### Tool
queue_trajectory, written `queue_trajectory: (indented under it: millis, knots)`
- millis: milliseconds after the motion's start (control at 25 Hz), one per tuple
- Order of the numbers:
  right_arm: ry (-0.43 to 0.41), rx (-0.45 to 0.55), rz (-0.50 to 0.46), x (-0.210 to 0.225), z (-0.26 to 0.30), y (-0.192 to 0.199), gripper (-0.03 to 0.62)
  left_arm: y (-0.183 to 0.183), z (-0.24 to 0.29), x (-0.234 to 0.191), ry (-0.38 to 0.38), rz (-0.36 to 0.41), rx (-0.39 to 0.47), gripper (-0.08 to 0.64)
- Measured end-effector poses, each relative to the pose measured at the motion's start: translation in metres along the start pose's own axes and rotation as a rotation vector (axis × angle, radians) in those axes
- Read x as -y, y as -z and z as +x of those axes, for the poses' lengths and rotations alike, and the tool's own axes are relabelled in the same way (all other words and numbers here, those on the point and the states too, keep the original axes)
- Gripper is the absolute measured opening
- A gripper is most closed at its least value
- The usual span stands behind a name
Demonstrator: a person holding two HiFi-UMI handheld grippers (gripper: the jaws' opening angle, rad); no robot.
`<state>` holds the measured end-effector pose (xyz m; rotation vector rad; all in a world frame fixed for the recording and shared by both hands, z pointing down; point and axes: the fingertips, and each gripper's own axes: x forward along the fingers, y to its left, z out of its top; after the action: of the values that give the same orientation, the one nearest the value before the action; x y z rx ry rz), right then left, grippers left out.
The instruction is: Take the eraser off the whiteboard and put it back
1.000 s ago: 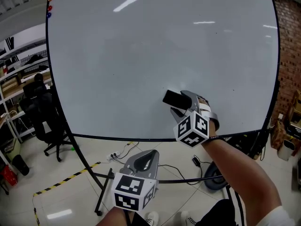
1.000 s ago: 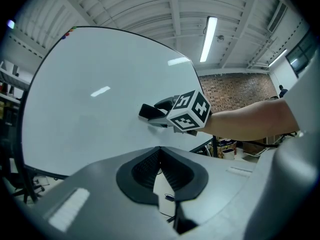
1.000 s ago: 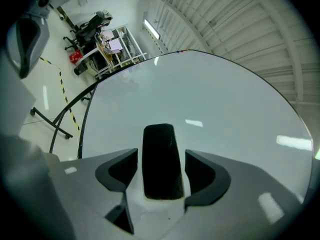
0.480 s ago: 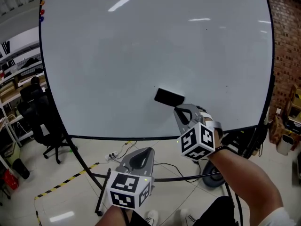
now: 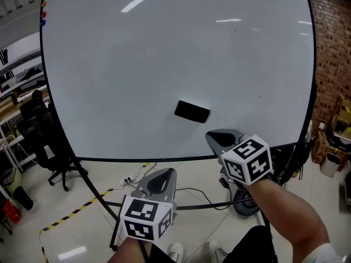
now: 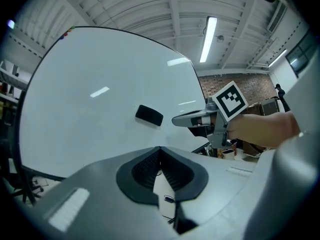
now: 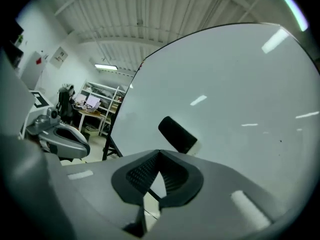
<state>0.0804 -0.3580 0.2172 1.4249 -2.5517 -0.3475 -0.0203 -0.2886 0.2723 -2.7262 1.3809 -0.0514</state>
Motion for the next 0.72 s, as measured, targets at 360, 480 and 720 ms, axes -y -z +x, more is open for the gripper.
queue_trajectory:
  millis: [360, 480, 720]
  knots:
    - [-0.053, 0.098, 0.192, -0.004, -0.034, -0.002, 0.002, -0.001, -0.001, 0.001, -0.005, -0.001, -0.003, 0.017]
    - [-0.078, 0.108, 0.227, -0.009, -0.043, 0.002, 0.002, -0.002, -0.003, 0.002, -0.003, 0.006, -0.002, 0.017]
    - [-0.112, 0.114, 0.243, -0.022, -0.067, 0.011, 0.002, -0.001, -0.005, 0.006, 0.011, 0.016, -0.004, 0.017]
